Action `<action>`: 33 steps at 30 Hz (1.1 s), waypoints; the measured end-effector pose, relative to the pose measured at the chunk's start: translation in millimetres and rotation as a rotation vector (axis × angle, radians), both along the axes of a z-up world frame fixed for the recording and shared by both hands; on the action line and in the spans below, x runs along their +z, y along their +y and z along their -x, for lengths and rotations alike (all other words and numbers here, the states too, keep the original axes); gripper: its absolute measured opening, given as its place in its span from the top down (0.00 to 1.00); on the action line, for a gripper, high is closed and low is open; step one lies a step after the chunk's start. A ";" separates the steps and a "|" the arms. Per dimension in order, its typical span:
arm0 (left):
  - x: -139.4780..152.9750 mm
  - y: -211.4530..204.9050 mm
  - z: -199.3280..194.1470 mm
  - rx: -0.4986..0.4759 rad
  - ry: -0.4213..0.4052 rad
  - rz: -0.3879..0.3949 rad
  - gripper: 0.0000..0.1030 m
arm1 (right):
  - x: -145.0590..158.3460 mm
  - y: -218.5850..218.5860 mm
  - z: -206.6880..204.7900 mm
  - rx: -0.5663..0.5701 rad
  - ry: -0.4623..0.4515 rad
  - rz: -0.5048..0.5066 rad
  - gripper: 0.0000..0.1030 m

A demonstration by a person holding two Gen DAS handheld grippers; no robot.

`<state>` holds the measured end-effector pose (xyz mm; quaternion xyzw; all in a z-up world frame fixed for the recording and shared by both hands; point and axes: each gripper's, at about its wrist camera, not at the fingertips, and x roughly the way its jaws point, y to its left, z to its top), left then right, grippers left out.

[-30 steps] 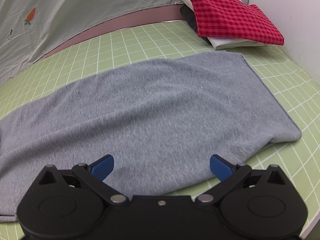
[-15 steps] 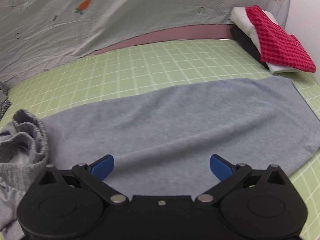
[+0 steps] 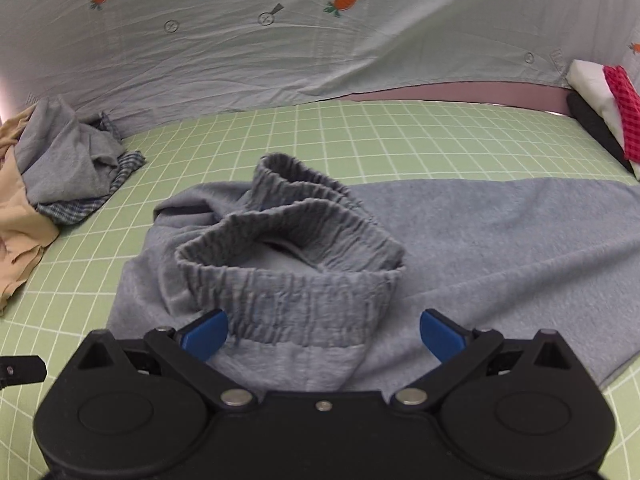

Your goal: Fold clothes

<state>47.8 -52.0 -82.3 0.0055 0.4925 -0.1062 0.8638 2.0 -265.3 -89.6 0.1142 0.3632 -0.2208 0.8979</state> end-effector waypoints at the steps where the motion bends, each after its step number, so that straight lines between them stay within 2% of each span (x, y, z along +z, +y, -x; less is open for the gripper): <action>1: 0.3 1.7 0.7 -0.002 0.003 0.004 0.19 | -0.9 4.9 -5.8 0.016 0.012 0.011 0.00; 6: 1.6 3.9 2.3 -0.013 0.006 0.026 0.18 | -5.4 15.5 -24.9 0.042 0.069 0.101 0.00; 8: 2.5 1.5 0.6 -0.023 0.000 0.030 0.18 | 0.5 4.5 -20.1 -0.042 0.071 0.133 0.00; 12: 2.5 -2.3 -3.8 -0.026 -0.002 0.036 0.18 | 16.6 -38.0 -3.0 -0.288 0.103 0.134 0.00; 14: 1.2 -4.6 -5.3 -0.025 0.005 0.040 0.18 | 20.7 -53.2 4.2 -0.330 0.117 0.123 0.00; 19: -1.3 -15.2 -5.6 -0.038 0.018 0.038 0.18 | 32.3 -61.9 15.3 -0.307 0.052 0.073 0.00; 24: -0.2 -33.8 -2.0 -0.079 0.013 0.024 0.17 | 17.0 -77.9 15.5 -0.310 0.127 0.032 0.00; 31: 8.9 -81.8 3.1 -0.133 -0.016 0.009 0.14 | 41.2 -101.9 58.7 -0.316 -0.009 -0.002 0.00; 33: 11.8 -101.5 8.9 -0.151 -0.024 0.016 0.13 | 45.8 -116.6 69.2 -0.307 -0.010 0.014 0.00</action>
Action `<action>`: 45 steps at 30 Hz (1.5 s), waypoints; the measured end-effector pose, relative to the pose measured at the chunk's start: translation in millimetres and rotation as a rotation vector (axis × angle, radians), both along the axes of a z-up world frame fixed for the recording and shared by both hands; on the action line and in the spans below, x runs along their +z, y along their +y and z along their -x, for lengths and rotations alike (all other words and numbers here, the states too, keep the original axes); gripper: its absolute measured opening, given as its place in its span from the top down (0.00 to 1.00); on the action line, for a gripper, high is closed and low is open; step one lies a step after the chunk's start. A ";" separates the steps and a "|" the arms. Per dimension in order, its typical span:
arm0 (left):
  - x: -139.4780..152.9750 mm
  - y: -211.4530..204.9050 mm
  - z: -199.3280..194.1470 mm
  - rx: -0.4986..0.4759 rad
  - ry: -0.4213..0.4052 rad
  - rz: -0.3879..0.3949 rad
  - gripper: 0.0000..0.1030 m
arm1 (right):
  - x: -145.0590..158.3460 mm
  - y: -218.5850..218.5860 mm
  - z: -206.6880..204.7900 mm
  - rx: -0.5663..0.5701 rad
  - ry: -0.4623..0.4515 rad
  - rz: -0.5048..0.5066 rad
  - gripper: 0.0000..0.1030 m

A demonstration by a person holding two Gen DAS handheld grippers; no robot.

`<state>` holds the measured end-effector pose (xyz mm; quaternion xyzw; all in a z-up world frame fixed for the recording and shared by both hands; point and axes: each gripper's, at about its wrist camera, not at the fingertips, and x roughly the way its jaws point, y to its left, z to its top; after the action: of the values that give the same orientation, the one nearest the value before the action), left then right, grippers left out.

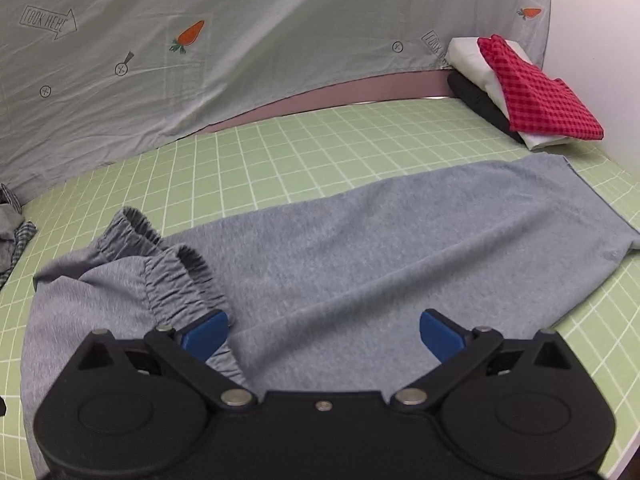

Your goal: Fold clothes

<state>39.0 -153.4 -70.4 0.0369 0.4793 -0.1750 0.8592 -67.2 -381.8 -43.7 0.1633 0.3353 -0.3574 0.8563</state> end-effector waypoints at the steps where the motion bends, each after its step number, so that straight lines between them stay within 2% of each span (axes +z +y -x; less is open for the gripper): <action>1: 1.0 -11.2 2.7 -0.012 -0.002 -0.001 0.13 | 0.5 -7.6 5.1 0.003 0.007 0.007 0.00; 5: 0.5 -53.7 16.8 -0.063 -0.011 -0.007 0.13 | -5.5 -40.0 35.7 0.000 0.027 -0.008 0.00; 8: -5.4 -82.8 26.1 -0.084 -0.017 -0.008 0.08 | -13.4 -59.7 57.8 0.015 0.049 -0.008 0.00; 13: -22.6 -118.4 27.2 -0.086 0.001 -0.058 0.08 | -29.7 -97.3 91.8 0.043 0.088 -0.003 0.00; 16: -31.5 -130.1 22.3 -0.064 0.030 -0.077 0.08 | -40.2 -130.7 109.1 0.015 0.091 -0.014 0.00; 20: -45.7 -138.0 14.1 -0.015 0.079 -0.122 0.08 | -49.8 -183.3 123.3 -0.062 0.107 0.017 0.00; 23: -54.3 -143.2 10.3 0.005 0.100 -0.155 0.07 | -54.5 -221.9 126.0 -0.100 0.085 0.034 0.00; 27: -62.3 -152.0 6.4 0.020 0.116 -0.208 0.02 | -61.2 -272.2 124.6 -0.143 0.081 0.055 0.00; 34: -64.6 -150.8 1.0 0.052 0.152 -0.202 0.00 | -78.8 -346.3 128.5 -0.208 0.103 0.047 0.00; 38: -65.7 -151.1 -1.7 0.064 0.162 -0.204 0.00 | -85.6 -372.4 136.7 -0.193 0.057 0.022 0.00; 45: -66.8 -150.6 -5.8 0.075 0.174 -0.206 0.00 | -90.1 -387.7 144.6 -0.139 0.016 0.010 0.00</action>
<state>44.8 -304.0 -137.2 0.0914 0.5684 -0.0952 0.8121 -211.8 -769.5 -133.9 0.1791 0.3279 -0.4192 0.8275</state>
